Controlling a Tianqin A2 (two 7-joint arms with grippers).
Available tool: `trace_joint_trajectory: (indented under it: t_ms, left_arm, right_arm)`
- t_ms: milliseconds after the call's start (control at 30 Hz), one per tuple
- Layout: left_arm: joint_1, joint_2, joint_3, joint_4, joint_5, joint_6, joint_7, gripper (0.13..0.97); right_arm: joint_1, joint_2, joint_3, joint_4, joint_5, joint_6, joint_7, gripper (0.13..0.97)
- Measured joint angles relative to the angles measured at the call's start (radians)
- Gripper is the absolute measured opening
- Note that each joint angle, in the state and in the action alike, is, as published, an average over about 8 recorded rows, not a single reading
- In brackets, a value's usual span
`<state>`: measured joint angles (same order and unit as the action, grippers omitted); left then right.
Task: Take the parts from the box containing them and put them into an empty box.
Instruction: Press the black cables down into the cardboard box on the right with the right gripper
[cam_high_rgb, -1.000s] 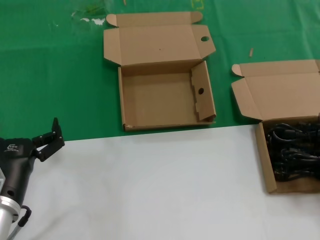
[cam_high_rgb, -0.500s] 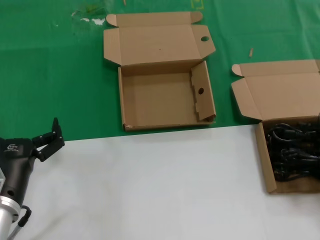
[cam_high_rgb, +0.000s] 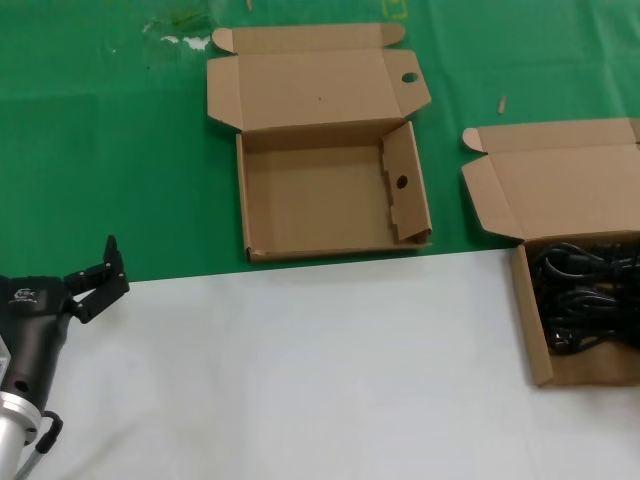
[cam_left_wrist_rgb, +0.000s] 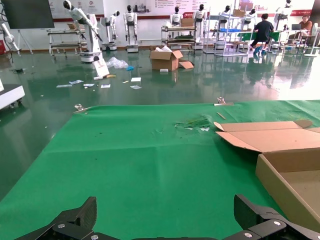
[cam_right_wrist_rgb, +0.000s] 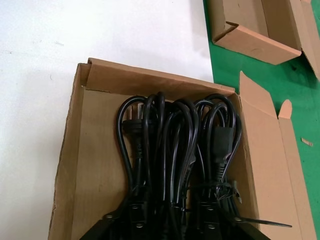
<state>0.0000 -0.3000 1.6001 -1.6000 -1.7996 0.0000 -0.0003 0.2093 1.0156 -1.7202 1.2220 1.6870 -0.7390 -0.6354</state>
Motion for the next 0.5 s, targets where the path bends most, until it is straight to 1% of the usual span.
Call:
trace_joint_trajectory:
  t_ms: [267, 300, 500]
  left_arm:
    - [0.000, 0.000, 0.000, 0.000, 0.000, 0.000, 0.000, 0.966]
    - [0.000, 0.000, 0.000, 0.000, 0.000, 0.000, 0.000, 0.966]
    - [0.000, 0.000, 0.000, 0.000, 0.000, 0.000, 0.000, 0.966]
  right_arm:
    - [-0.012, 0.012, 0.004, 0.011, 0.001, 0.014, 0.018, 0.289]
    - [-0.016, 0.014, 0.006, 0.015, 0.002, 0.017, 0.019, 0.289]
    - [-0.060, 0.036, 0.039, 0.058, 0.021, 0.033, 0.029, 0.225]
